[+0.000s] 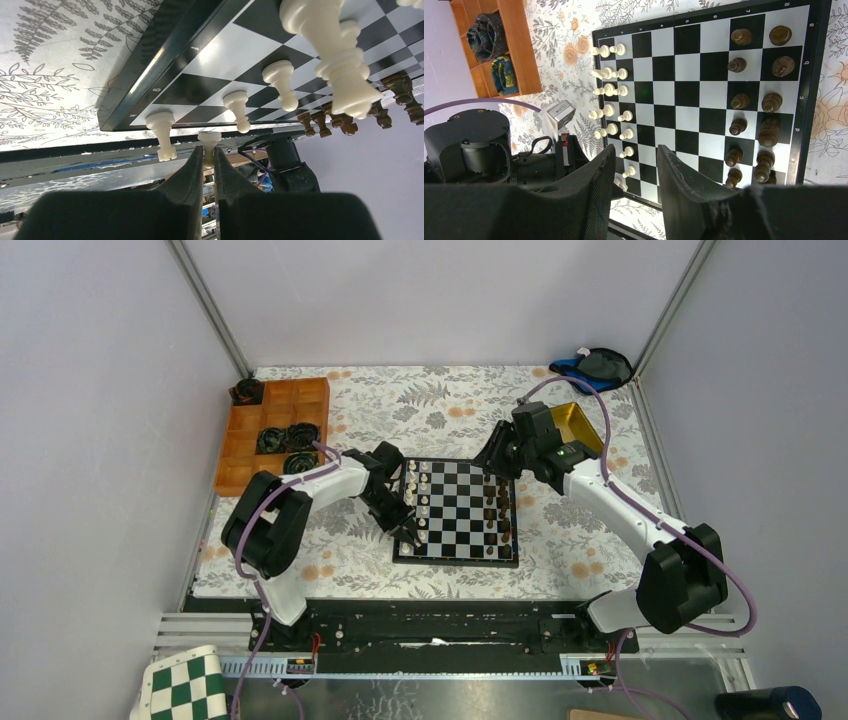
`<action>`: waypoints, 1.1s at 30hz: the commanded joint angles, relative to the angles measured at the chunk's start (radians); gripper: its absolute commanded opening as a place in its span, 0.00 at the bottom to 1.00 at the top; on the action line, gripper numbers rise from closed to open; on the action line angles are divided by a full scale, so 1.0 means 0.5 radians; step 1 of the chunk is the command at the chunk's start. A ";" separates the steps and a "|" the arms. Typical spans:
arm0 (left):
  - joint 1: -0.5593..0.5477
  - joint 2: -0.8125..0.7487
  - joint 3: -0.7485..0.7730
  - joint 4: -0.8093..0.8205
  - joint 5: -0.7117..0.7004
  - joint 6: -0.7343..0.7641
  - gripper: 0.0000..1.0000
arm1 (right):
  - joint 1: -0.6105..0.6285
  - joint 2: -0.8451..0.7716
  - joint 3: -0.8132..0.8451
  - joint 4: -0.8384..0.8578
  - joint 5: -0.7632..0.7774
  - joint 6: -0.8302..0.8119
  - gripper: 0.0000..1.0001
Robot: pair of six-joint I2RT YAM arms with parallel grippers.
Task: Set up the chess pieces on the board
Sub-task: Place the chess piece on the chessboard.
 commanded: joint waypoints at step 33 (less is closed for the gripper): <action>-0.060 -0.125 0.322 -0.202 -0.262 0.110 0.23 | -0.010 0.009 0.145 -0.029 0.095 -0.147 0.43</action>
